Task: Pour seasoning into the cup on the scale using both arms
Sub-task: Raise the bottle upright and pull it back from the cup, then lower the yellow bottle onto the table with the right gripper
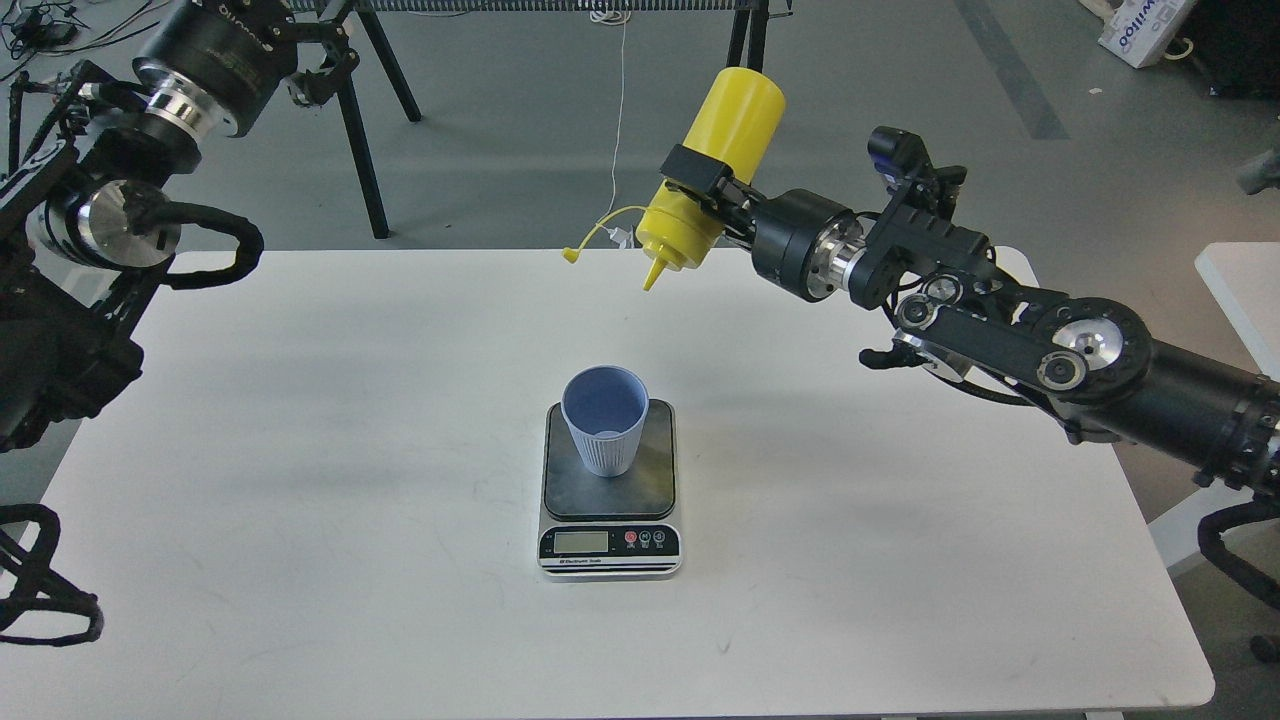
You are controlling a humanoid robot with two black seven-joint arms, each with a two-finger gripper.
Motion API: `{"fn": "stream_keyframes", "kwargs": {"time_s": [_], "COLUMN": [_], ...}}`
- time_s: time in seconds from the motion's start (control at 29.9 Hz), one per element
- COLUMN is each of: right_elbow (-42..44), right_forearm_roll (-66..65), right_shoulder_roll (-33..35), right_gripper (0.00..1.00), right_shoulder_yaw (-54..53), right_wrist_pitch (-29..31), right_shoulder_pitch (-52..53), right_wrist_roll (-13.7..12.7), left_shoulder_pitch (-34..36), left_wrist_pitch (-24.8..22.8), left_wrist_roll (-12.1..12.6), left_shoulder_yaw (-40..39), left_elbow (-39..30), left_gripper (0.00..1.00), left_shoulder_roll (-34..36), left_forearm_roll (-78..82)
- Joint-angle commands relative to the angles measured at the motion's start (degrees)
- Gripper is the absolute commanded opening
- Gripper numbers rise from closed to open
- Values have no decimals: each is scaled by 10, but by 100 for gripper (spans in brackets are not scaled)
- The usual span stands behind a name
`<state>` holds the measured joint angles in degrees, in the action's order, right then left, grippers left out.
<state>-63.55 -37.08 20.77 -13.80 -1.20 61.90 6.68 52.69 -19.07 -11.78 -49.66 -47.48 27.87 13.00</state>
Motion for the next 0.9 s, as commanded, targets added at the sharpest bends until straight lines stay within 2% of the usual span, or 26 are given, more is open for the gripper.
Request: {"fn": "stream_keyframes", "kwargs": {"time_s": [0.0,0.23,0.37,0.47,0.6,0.87], "right_elbow": [-25,-69,-67,-67,-60,-24], "right_forearm_roll": [131,336,377,396,492,655], "right_shoulder_roll": [50,89,89,89,89,82], "right_gripper": [29,28,28,28,29,29], "right_shoulder_yaw": [-25,-180,-261,-299,-322,-332], "right_wrist_pitch": [36,110,160,203,292,292], "right_shoulder_pitch": [-26,-181,-265,-303,-346,-444], "right_wrist_roll": [1,-4,-18,-19,-28,-33], "left_shoulder_pitch": [0,0,0,-1,-2,-16], "left_wrist_pitch": [1,2,3,2,3,2], "left_wrist_roll": [0,0,0,0,1,3], "left_shoulder_yaw": [0,0,-5,-5,-4,-4], "left_elbow": [0,0,0,0,0,-1], "left_gripper": [100,100,100,100,100,100], "left_shoulder_roll": [0,1,2,2,-2,6], "left_forearm_roll": [0,0,-1,0,0,0]}}
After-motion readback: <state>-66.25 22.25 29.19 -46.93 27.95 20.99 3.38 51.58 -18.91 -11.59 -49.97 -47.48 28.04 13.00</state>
